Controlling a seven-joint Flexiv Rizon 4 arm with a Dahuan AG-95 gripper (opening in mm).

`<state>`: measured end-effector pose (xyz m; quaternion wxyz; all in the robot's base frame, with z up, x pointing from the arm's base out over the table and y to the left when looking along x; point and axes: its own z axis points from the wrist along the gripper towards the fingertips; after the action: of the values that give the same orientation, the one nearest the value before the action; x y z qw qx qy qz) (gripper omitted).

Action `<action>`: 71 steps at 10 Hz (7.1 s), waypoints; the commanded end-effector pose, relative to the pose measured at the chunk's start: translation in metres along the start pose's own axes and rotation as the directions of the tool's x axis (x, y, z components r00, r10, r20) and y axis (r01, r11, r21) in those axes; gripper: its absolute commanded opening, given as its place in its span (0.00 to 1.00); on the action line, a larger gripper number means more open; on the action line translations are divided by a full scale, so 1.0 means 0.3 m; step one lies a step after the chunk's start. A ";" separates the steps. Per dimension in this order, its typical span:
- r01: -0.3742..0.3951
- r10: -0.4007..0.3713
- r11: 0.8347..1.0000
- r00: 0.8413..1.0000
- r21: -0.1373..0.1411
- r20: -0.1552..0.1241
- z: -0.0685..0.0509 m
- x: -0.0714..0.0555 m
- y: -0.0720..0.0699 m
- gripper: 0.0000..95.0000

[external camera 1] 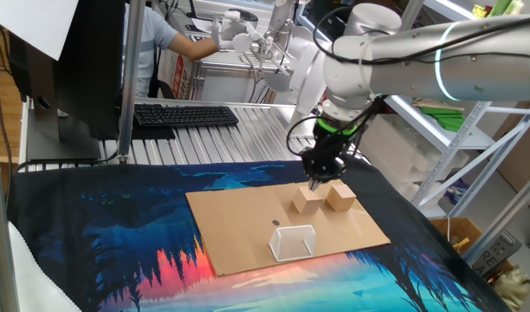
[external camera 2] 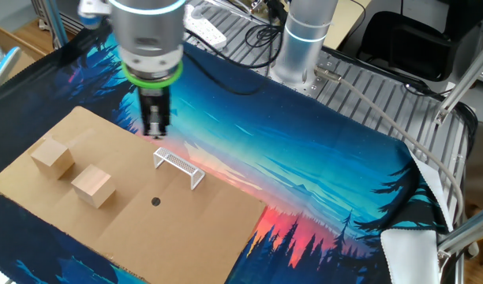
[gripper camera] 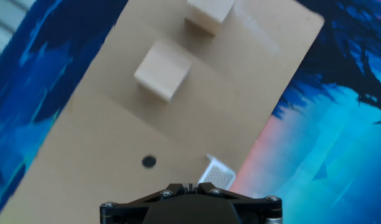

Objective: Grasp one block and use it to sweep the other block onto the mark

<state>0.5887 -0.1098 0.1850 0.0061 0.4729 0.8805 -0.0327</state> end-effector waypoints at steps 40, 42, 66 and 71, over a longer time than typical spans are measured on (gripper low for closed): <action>-0.401 0.400 0.915 0.916 0.047 0.026 0.158 -0.749 -0.109 0.20; -0.456 0.455 0.889 0.890 0.032 0.037 0.182 -0.749 -0.096 0.20; -0.499 0.501 0.866 0.864 0.041 -0.056 0.428 -0.785 -0.090 0.60; -0.517 0.518 0.855 0.853 0.038 -0.054 0.441 -0.783 -0.092 0.60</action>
<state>0.6927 -0.3289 0.0643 -0.0191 0.6938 0.7194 -0.0248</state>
